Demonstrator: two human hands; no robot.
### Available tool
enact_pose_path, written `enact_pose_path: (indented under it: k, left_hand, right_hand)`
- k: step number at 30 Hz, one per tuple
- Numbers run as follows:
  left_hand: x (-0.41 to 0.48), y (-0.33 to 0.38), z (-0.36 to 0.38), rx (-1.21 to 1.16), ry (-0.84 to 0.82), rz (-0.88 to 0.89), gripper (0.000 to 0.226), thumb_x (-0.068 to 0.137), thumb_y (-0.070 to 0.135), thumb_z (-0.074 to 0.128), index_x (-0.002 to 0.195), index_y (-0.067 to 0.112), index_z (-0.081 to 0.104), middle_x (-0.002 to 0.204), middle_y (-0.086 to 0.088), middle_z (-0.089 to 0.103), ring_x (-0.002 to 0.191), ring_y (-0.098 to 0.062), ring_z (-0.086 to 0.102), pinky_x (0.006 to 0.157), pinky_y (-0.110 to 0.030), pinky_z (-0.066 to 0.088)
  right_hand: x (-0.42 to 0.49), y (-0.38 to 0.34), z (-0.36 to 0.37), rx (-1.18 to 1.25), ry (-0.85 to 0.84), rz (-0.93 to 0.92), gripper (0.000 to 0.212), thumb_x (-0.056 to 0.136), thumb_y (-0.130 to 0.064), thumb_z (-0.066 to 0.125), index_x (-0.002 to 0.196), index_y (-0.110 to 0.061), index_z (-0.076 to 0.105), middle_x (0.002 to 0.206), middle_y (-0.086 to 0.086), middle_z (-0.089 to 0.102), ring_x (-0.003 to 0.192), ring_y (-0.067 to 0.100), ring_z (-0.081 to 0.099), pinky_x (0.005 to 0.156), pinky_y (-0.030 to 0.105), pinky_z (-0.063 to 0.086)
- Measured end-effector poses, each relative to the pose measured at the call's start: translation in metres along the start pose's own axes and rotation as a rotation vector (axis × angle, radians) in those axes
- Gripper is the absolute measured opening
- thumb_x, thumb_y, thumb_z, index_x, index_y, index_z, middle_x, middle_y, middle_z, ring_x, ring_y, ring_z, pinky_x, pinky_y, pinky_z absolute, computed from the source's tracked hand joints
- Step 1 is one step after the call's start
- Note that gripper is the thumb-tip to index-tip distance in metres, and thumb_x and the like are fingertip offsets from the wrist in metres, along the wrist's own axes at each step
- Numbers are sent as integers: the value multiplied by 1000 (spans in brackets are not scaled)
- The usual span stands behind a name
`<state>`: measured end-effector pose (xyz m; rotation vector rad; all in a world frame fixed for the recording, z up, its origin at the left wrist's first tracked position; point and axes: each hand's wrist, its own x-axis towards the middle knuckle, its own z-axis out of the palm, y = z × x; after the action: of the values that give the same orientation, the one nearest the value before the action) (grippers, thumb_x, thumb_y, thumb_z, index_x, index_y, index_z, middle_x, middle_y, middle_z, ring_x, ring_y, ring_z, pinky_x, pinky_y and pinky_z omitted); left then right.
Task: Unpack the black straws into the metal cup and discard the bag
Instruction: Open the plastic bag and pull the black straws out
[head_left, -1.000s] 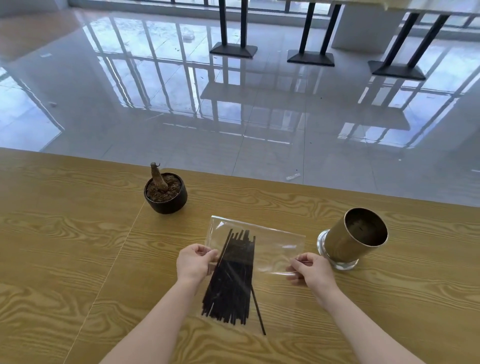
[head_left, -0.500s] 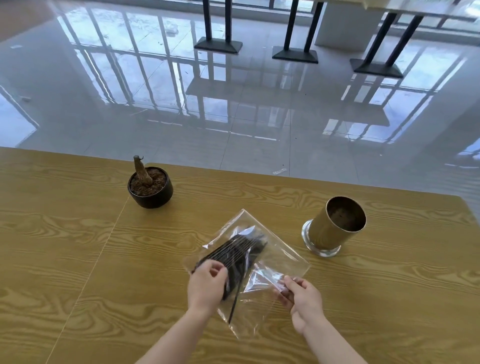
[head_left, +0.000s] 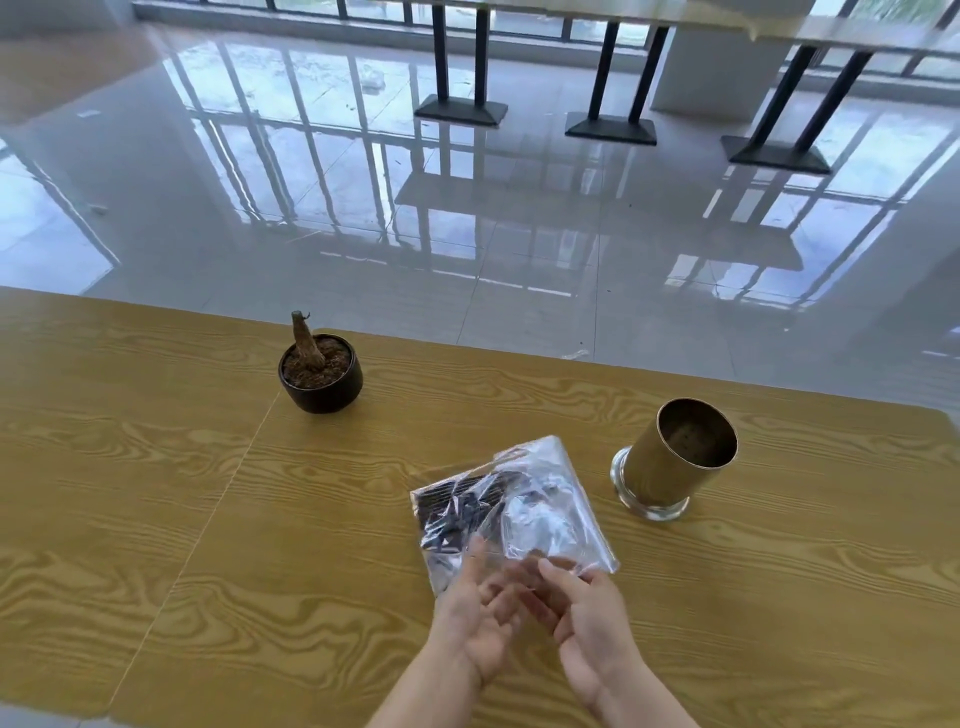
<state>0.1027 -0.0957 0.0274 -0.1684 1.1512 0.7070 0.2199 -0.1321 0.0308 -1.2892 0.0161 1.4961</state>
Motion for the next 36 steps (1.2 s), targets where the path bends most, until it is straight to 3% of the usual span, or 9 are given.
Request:
enact_pose_path:
  k: [5, 10, 15, 17, 20, 24, 27, 32, 36]
  left_hand:
    - [-4, 3, 0, -5, 55, 60, 18, 84, 10, 72, 96, 0, 64, 71, -15, 66, 61, -28, 64, 62, -39, 53]
    - [-15, -3, -26, 265, 46, -29, 51, 79, 47, 78, 101, 4, 64, 87, -13, 79, 69, -32, 76, 57, -35, 56]
    - [-23, 3, -37, 382, 98, 51, 61, 45, 55, 83, 76, 10, 57, 58, -6, 59, 54, -30, 67, 51, -31, 52]
    - [-20, 7, -38, 374, 123, 107, 72, 40, 54, 81, 88, 5, 58, 66, -7, 57, 58, -29, 65, 55, -34, 52]
    - [-11, 25, -40, 378, 117, 293, 87, 50, 56, 81, 119, 9, 58, 105, -16, 61, 94, -33, 62, 78, -46, 49]
    - [-15, 66, -17, 718, -173, 570, 117, 54, 73, 82, 150, 29, 32, 147, 4, 46, 133, -18, 44, 115, -50, 27]
    - [-26, 78, 4, 854, -556, 543, 85, 74, 53, 80, 143, 15, 48, 142, -14, 59, 132, -33, 54, 115, -59, 30]
    - [-33, 72, 3, 642, -761, 362, 62, 81, 8, 79, 132, -12, 50, 129, -34, 55, 116, -42, 57, 103, -57, 41]
    - [-36, 73, 0, 475, -698, 391, 53, 84, 1, 76, 130, -8, 53, 120, -35, 61, 108, -45, 63, 97, -57, 50]
  right_hand:
    - [-8, -15, -7, -355, -48, -194, 21, 87, 12, 61, 80, 1, 78, 85, 26, 76, 78, 36, 75, 69, 41, 62]
    - [-13, -70, 4, -621, -219, -413, 7, 80, 0, 65, 81, -1, 72, 81, 13, 75, 78, 23, 69, 78, 34, 53]
    - [-26, -110, 21, -531, -376, -403, 20, 69, -5, 61, 51, -14, 65, 58, -3, 58, 63, 10, 58, 72, 32, 48]
    - [-31, -122, 24, -411, -432, -403, 22, 69, -2, 58, 55, -18, 63, 63, -3, 57, 64, 14, 59, 69, 36, 55]
    - [-40, -146, 29, -277, -566, -375, 13, 72, 5, 52, 70, -7, 57, 69, 6, 57, 69, 22, 62, 63, 33, 58]
    - [-47, -172, 36, -239, -692, -295, 4, 76, -3, 50, 76, -2, 54, 106, 38, 60, 99, 49, 62, 85, 54, 55]
    - [-45, -185, 40, -199, -753, -291, 10, 82, -7, 46, 78, -3, 53, 116, 34, 68, 99, 49, 70, 88, 59, 56]
    - [-39, -202, 36, -168, -635, -353, 17, 83, -8, 44, 79, -5, 59, 115, 34, 69, 99, 47, 72, 87, 57, 59]
    - [-27, -210, 27, -356, -318, -467, 20, 94, 2, 42, 88, -1, 61, 107, 37, 69, 77, 39, 75, 68, 46, 64]
